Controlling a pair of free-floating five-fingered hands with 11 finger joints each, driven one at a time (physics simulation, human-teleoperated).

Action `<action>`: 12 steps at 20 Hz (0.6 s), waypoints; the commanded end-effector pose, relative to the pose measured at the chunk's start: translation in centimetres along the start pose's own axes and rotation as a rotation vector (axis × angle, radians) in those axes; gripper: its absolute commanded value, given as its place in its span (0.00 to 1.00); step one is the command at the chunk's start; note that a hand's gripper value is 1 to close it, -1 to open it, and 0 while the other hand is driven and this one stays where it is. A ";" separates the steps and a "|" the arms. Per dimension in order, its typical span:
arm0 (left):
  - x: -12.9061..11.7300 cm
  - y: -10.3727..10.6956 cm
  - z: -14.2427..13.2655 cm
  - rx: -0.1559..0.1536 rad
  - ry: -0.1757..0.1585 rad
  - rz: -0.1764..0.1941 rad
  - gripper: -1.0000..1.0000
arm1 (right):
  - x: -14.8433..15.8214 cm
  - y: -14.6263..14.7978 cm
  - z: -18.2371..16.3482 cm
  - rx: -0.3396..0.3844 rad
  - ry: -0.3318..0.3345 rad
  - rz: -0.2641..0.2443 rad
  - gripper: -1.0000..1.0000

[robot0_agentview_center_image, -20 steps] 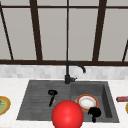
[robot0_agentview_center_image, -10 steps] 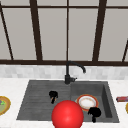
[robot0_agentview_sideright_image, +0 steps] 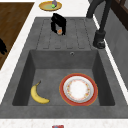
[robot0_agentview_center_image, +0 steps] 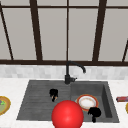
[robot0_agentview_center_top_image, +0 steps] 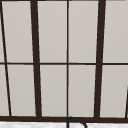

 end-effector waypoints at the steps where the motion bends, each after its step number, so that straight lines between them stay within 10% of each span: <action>1: 1.3 2.2 1.5 0.007 0.026 -0.029 1.00 | 0.0 0.0 0.0 0.000 0.000 0.000 0.50; 4: 1.8 3.1 2.8 0.028 0.045 0.028 1.00 | 0.0 0.0 0.0 0.000 0.000 0.000 0.50; 12: 3.6 5.6 6.7 0.024 0.037 0.027 1.00 | 0.0 0.0 0.0 0.000 0.000 0.000 0.50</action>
